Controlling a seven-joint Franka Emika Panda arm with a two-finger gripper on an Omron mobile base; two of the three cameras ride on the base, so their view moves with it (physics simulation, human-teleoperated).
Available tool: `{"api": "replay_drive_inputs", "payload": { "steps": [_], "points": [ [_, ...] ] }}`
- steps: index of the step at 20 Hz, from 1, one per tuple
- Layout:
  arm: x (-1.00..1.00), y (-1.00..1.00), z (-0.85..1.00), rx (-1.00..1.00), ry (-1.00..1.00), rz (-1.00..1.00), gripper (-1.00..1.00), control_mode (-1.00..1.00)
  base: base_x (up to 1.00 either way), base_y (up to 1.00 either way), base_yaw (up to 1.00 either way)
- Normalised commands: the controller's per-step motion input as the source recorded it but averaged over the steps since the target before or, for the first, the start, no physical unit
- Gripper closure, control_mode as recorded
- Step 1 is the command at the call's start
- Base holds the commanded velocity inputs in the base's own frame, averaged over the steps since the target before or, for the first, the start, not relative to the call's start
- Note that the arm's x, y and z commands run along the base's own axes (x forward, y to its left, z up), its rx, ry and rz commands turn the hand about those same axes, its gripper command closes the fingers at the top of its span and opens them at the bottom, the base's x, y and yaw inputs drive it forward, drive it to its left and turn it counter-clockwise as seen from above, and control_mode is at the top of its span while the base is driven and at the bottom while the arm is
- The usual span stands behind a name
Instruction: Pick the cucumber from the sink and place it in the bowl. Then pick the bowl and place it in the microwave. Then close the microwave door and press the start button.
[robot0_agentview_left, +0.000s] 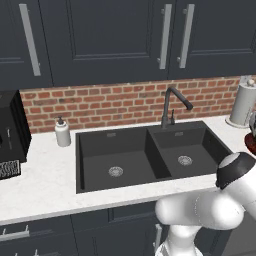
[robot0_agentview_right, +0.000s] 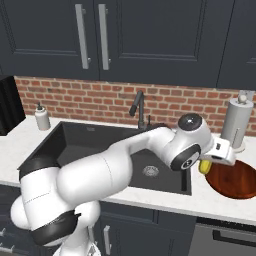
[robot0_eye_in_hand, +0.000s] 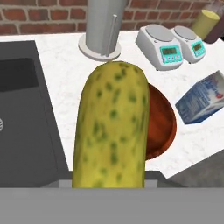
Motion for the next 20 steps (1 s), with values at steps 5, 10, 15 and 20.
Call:
{"api": "replay_drive_inputs", "payload": {
  "steps": [5, 10, 15, 20],
  "points": [
    [0.23, -0.27, -0.18, 0.05, 0.02, 0.00, 1.00, -1.00, 0.00, 0.00, 0.00],
    [0.17, -0.21, -0.33, 0.04, 0.00, 0.00, 1.00, -1.00, 0.00, 0.00, 0.00],
    [0.30, -0.22, -0.25, 0.02, 0.00, 0.00, 1.00, -1.00, 0.00, 0.00, 0.00],
    [0.27, -0.38, -0.19, 0.05, 0.03, 0.00, 1.00, -1.00, 0.00, 0.00, 0.00]
  ]
}}
